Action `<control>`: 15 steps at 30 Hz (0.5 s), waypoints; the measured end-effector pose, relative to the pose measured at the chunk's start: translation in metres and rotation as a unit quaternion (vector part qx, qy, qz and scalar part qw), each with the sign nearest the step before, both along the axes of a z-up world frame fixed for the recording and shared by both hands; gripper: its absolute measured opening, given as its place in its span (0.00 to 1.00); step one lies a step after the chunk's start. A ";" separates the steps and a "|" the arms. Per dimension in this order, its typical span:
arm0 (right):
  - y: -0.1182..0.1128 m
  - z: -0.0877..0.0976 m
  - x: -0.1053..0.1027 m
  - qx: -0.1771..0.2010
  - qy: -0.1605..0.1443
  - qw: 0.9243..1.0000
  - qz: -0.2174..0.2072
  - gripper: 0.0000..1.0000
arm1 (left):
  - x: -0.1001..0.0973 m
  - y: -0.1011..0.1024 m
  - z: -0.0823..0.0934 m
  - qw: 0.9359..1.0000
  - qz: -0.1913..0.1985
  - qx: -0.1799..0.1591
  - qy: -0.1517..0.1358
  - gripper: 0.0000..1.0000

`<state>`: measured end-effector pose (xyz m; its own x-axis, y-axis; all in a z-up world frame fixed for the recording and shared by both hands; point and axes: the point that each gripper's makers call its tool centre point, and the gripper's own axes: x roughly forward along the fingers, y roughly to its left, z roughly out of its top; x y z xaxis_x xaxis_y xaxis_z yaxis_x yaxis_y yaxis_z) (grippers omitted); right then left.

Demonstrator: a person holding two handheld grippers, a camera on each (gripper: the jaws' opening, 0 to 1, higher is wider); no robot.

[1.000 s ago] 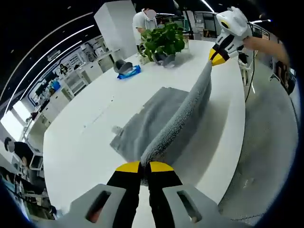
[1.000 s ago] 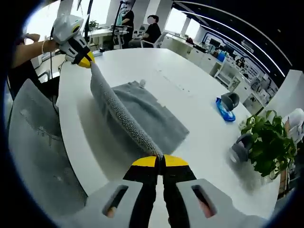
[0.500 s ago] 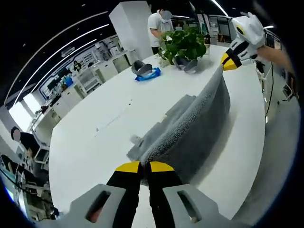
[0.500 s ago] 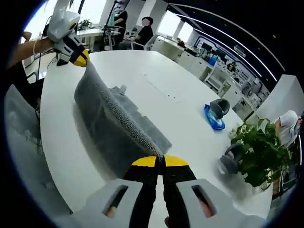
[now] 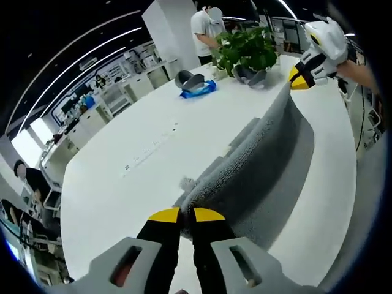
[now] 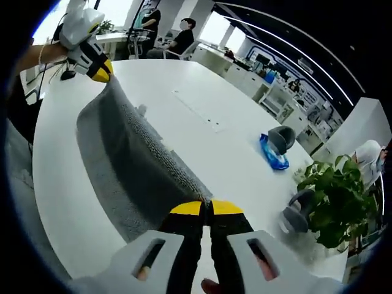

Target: Fold the towel on the table until its edges align and the towel forms a compact rectangular stack.

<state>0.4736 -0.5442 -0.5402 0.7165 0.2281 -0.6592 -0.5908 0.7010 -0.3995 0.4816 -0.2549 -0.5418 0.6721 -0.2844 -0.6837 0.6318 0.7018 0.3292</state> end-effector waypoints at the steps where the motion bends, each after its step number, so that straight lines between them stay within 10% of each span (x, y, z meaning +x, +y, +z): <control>1: -0.001 -0.003 0.003 -0.001 -0.002 1.000 -0.004 0.01 | 0.006 -0.001 -0.006 1.000 -0.001 0.007 0.001 0.07; 10: -0.001 -0.037 0.024 -0.030 0.001 0.999 -0.016 0.01 | 0.033 0.011 -0.038 0.999 0.038 0.031 0.000 0.01; 15: 0.000 -0.050 0.035 -0.012 0.012 0.999 -0.040 0.01 | 0.038 0.015 -0.048 0.997 0.069 -0.013 0.023 0.01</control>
<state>0.5086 -0.5443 -0.5905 0.7159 0.1544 -0.6809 -0.5424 0.7371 -0.4031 0.5195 -0.2396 -0.5897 0.6742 -0.2094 -0.7083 0.5423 0.7914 0.2822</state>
